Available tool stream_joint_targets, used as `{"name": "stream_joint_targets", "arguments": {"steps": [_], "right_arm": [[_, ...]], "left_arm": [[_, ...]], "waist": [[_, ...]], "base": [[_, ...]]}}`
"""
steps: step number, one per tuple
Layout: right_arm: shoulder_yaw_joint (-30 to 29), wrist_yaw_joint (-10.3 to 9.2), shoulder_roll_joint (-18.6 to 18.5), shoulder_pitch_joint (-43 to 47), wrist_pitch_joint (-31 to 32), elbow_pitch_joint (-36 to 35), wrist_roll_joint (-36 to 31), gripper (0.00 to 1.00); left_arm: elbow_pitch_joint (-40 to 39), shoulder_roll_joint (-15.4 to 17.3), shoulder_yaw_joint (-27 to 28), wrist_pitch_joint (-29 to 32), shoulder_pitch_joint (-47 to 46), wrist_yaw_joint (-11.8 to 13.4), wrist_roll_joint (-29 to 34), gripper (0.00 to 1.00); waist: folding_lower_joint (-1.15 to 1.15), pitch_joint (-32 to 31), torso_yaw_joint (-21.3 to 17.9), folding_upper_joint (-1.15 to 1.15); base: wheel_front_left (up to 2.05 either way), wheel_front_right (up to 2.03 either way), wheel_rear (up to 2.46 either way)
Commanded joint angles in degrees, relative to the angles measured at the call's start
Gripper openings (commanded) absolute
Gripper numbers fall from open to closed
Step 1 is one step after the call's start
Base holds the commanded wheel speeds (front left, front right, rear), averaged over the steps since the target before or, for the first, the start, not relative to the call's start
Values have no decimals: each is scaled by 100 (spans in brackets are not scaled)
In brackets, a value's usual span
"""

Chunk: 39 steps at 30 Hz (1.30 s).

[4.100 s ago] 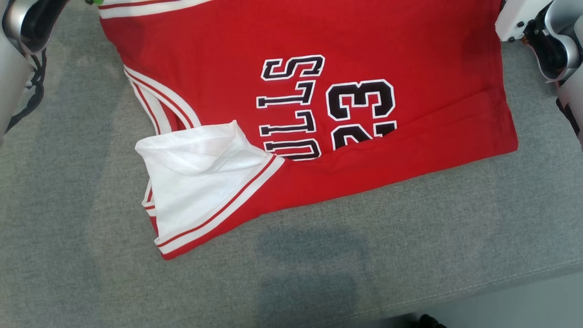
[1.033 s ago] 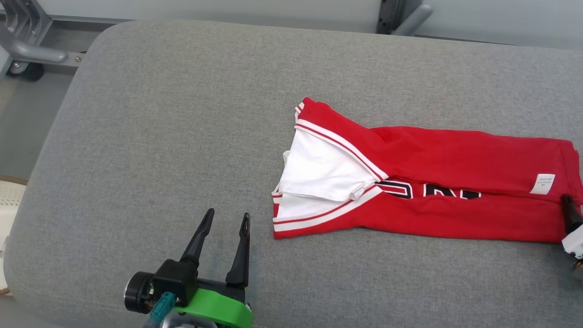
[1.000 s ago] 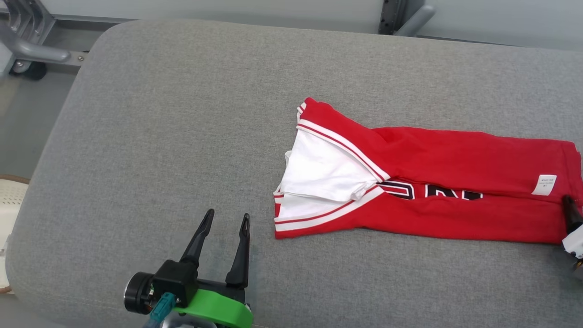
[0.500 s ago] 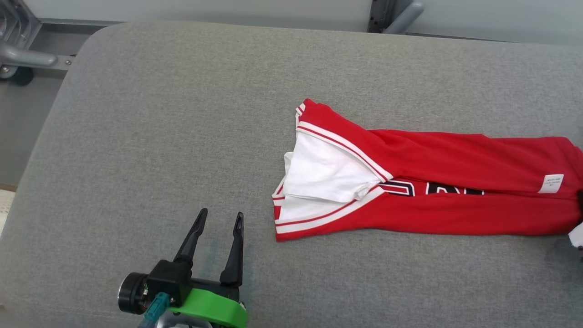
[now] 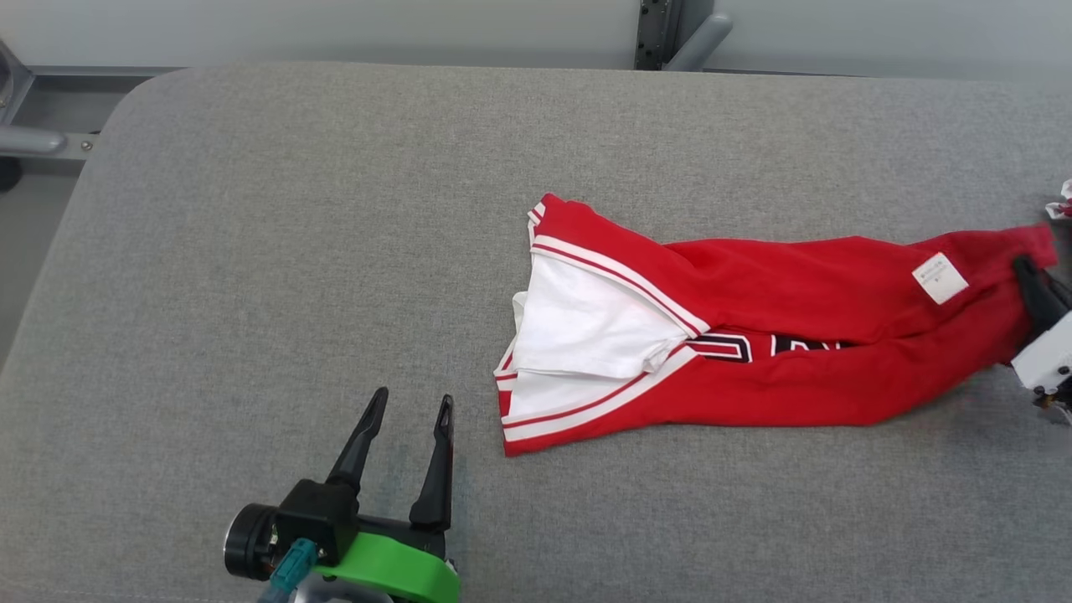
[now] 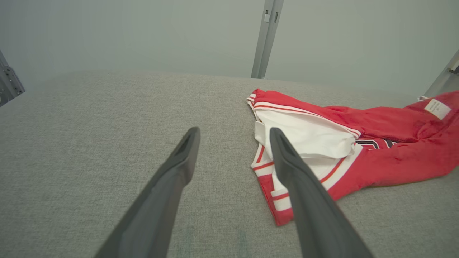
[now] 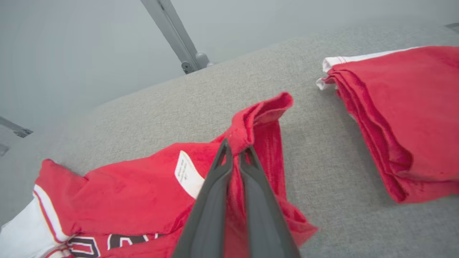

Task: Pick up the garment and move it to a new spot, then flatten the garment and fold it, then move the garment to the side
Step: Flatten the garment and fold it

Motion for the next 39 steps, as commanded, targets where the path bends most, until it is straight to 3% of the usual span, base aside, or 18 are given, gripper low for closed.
{"name": "stream_joint_targets", "arguments": {"steps": [1, 7, 16, 24, 39], "right_arm": [[20, -5, 48, 7, 73, -183, -1, 0], [76, -3, 364, 61, 743, -1435, -180, 0], [210, -3, 958, -105, 1428, -2112, -712, 0], [420, -3, 1381, -343, 1891, -2211, -965, 0], [733, -3, 1894, -805, 2539, -1642, -1150, 0]], "left_arm": [[14, -3, 9, -14, -4, 28, -12, 100], [83, -2, -6, -14, 18, 19, -107, 100], [150, -3, -120, -14, -74, 20, -257, 100], [223, -2, -297, -14, -134, 41, -412, 100], [527, -1, -716, -13, -307, 50, -756, 100]], "waist": [[0, -12, -2, 0], [0, -66, 49, 0], [0, -106, 333, 0], [0, -88, 669, 0], [0, 27, 1347, 0]], "base": [[0, 0, 0], [0, 0, 0], [0, 0, 0], [0, 0, 0], [0, 0, 0]]}}
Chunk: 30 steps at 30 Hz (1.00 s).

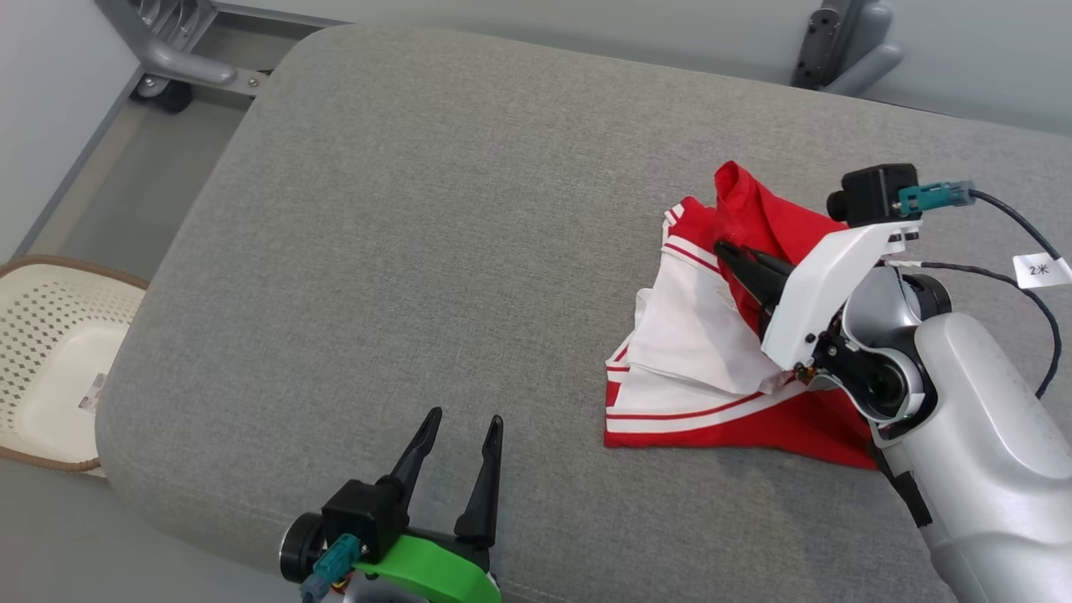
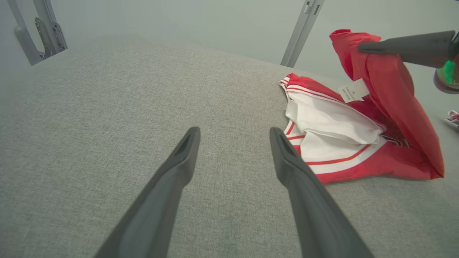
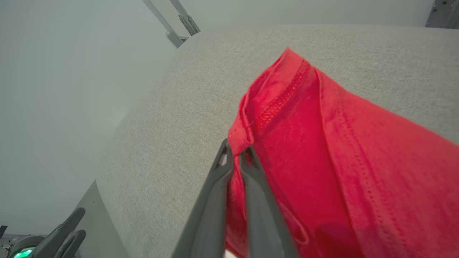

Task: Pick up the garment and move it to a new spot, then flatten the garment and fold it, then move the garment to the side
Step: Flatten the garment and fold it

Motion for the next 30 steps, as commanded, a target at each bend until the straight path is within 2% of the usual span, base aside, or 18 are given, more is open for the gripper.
{"name": "stream_joint_targets", "arguments": {"steps": [1, 10, 11, 12, 13, 19, 24, 30], "right_arm": [[35, 1, 20, -71, 46, 40, -32, 0], [384, 1, 245, -53, 384, 222, 95, 0], [424, 1, 263, -42, 383, 215, 105, 17], [451, 1, 284, -39, 334, 178, 126, 89], [469, 1, 310, -33, 263, 131, 170, 100], [396, 1, 298, 29, -349, -282, 538, 100], [299, 1, -63, 125, -1444, -614, 346, 100], [302, 1, -518, 438, -2695, -393, -94, 100]], "left_arm": [[22, 2, -15, -14, -106, 8, -36, 100], [92, 2, -43, -14, -131, 52, -88, 100], [101, 2, -36, -14, -135, 57, -83, 100], [115, 2, -39, -13, -147, 55, -73, 100], [130, 2, -33, -14, -158, 57, -58, 100], [171, 4, 79, -13, -140, 36, 69, 100], [81, 3, 209, -14, -165, 11, 222, 100], [3, 5, 328, -14, -206, -38, 320, 100]], "waist": [[0, 59, 163, 0], [0, 67, 247, 0], [0, 59, 219, 0], [0, 52, 187, 0], [0, 43, 144, 0], [0, -57, -301, 0], [0, -142, -810, 0], [0, -160, -1373, 0]], "base": [[0, 0, 0], [0, 0, 0], [0, 0, 0], [0, 0, 0], [0, 0, 0], [0, 0, 0], [0, 0, 0], [0, 0, 0]]}}
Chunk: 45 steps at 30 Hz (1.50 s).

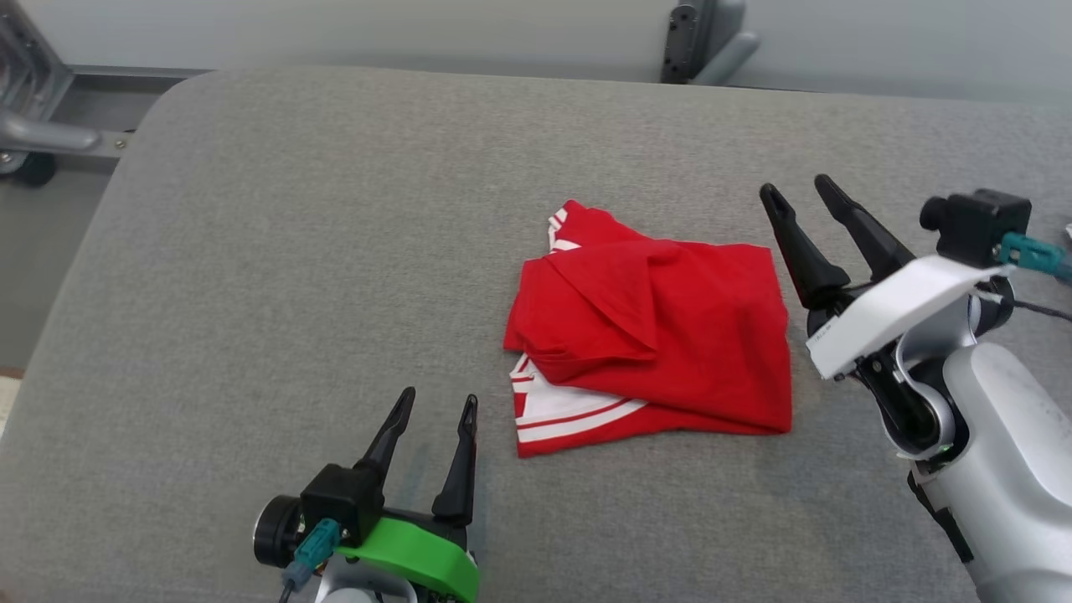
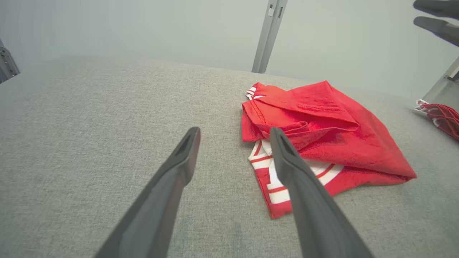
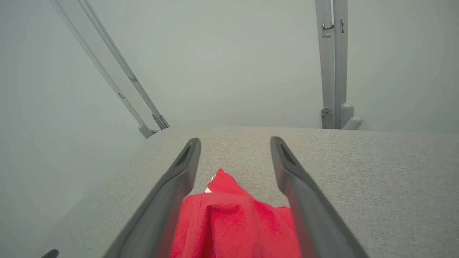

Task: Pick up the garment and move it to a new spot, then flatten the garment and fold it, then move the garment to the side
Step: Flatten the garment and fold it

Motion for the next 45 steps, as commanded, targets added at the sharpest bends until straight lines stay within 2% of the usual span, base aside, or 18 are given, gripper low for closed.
{"name": "stream_joint_targets", "arguments": {"steps": [1, 8, 13, 22, 26, 33, 37, 38, 39, 40, 41, 42, 45], "right_arm": [[52, 1, -52, 190, -310, 130, -123, 100], [191, 1, -149, 614, -1256, 599, -249, 100], [246, 1, -129, 926, -1647, 933, -266, 100], [239, 1, -65, 1039, -1775, 1073, -162, 100], [265, 1, -107, 956, -1776, 1044, -146, 100], [308, 1, -162, 809, -1779, 975, -137, 100], [334, 1, -198, 763, -1780, 972, -127, 100], [314, 1, -207, 758, -1780, 971, -129, 100], [293, 1, -213, 758, -1780, 965, -126, 100], [273, 1, -218, 763, -1780, 958, -125, 100], [248, 1, -225, 775, -1780, 956, -128, 100], [225, 1, -229, 790, -1780, 950, -128, 100], [153, 1, -232, 845, -1781, 943, -145, 100]], "left_arm": [[-19, 5, 45, -13, -98, -34, 68, 100], [15, 7, 125, -13, -153, -138, 243, 100], [127, 7, 109, -13, -199, -248, 415, 100], [481, 10, 1, -13, -456, -371, 688, 100], [914, 155, -349, -12, -880, -483, 1064, 100], [1709, 383, -942, -13, -1704, -539, 1686, 100], [2154, 422, -1055, -12, -2049, -551, 1757, 100], [2228, 407, -1042, -13, -2086, -554, 1700, 78], [2283, 393, -1032, -13, -2120, -558, 1651, 63], [2353, 387, -1042, -12, -2134, -565, 1614, 31], [2408, 376, -1042, -12, -2141, -572, 1560, 9], [2435, 359, -1020, -13, -2139, -576, 1482, 0], [2449, 272, -854, -13, -2046, -581, 1062, 0]], "waist": [[0, -52, -528, 0], [0, -20, -860, 0], [0, -23, -956, 0], [0, -46, -1027, 0], [0, -4, -1043, 0], [0, 141, -1113, 0], [0, 199, -1177, 0], [0, 204, -1188, 0], [0, 210, -1196, 0], [0, 212, -1199, 0], [0, 212, -1199, 0], [0, 213, -1194, 0], [0, 206, -1152, 0]], "base": [[0, 0, 0], [0, 0, 0], [0, 0, 0], [0, 0, 0], [0, 0, 0], [0, 0, 0], [0, 0, 0], [0, 0, 0], [0, 0, 0], [0, 0, 0], [0, 0, 0], [0, 0, 0], [0, 0, 0]]}}
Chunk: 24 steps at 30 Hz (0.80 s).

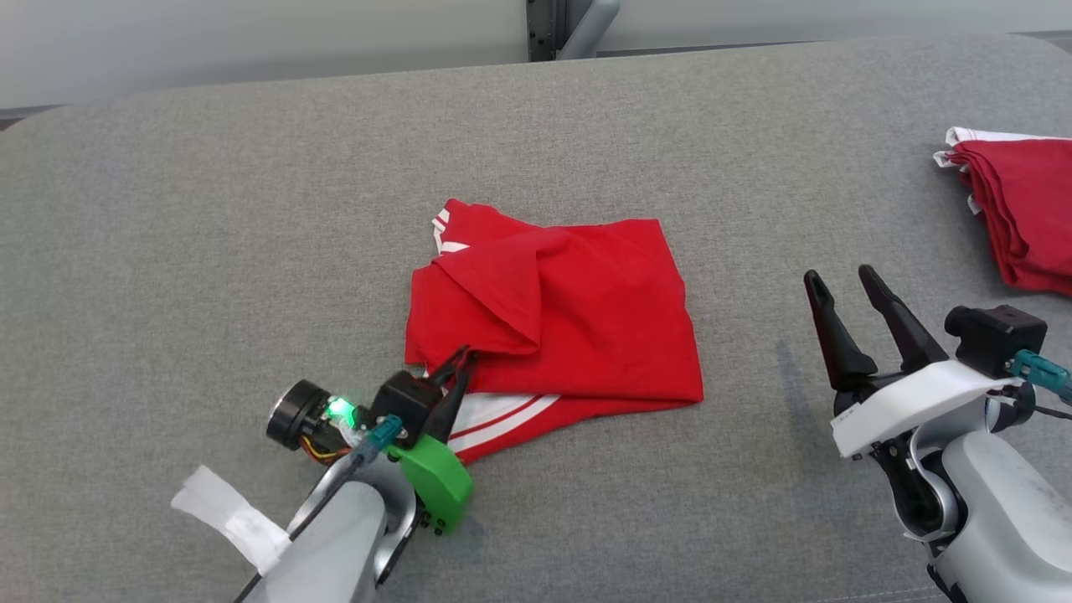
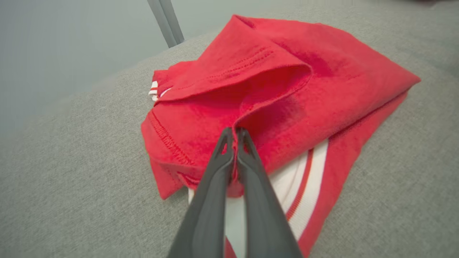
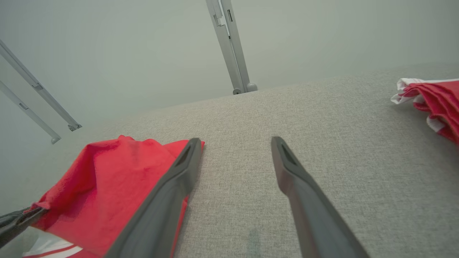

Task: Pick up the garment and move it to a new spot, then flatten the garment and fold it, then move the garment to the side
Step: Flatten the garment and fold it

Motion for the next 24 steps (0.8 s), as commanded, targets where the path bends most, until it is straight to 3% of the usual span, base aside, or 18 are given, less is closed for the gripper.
{"name": "stream_joint_targets", "arguments": {"steps": [1, 2, 5, 13, 19, 21, 22, 23, 24], "right_arm": [[-59, 1, -3, 58, -25, -18, 10, 100], [-59, 1, -3, 58, -25, -18, 10, 100], [-63, 1, 32, 100, -25, -20, -38, 100], [-59, 1, 26, 141, -25, 0, -66, 100], [-66, 1, 1, 177, -25, 9, -77, 100], [-57, 1, 1, 203, -25, 9, -76, 100], [-54, 1, 4, 217, -25, 15, -74, 100], [-45, 1, 12, 232, -25, 20, -72, 100], [-33, 1, 26, 240, -25, 30, -68, 100]], "left_arm": [[-24, -85, 196, -14, 94, -15, -446, 0], [-24, -85, 196, -14, 94, -15, -446, 0], [-38, -198, 462, -4, 249, -24, -1215, 0], [-655, -303, 521, 865, 673, -30, -3772, 0], [-1322, -249, 626, 1479, 991, -23, -4677, 0], [-1444, -178, 667, 1705, 1115, 115, -4780, 0], [-1475, -118, 668, 1792, 1162, 220, -4772, 18], [-1471, -56, 660, 1843, 1197, 347, -4706, 64], [-1478, -14, 641, 1835, 1220, 447, -4621, 100]], "waist": [[0, -9, 54, 0], [0, -9, 54, 0], [0, -20, 131, 0], [0, -50, 356, 0], [0, -93, 456, 0], [0, -112, 479, 0], [0, -122, 490, 0], [0, -132, 497, 0], [0, -141, 501, 0]], "base": [[0, 0, 0], [0, 0, 0], [0, 0, 0], [0, 0, 0], [0, 0, 0], [0, 0, 0], [0, 0, 0], [0, 0, 0], [0, 0, 0]]}}
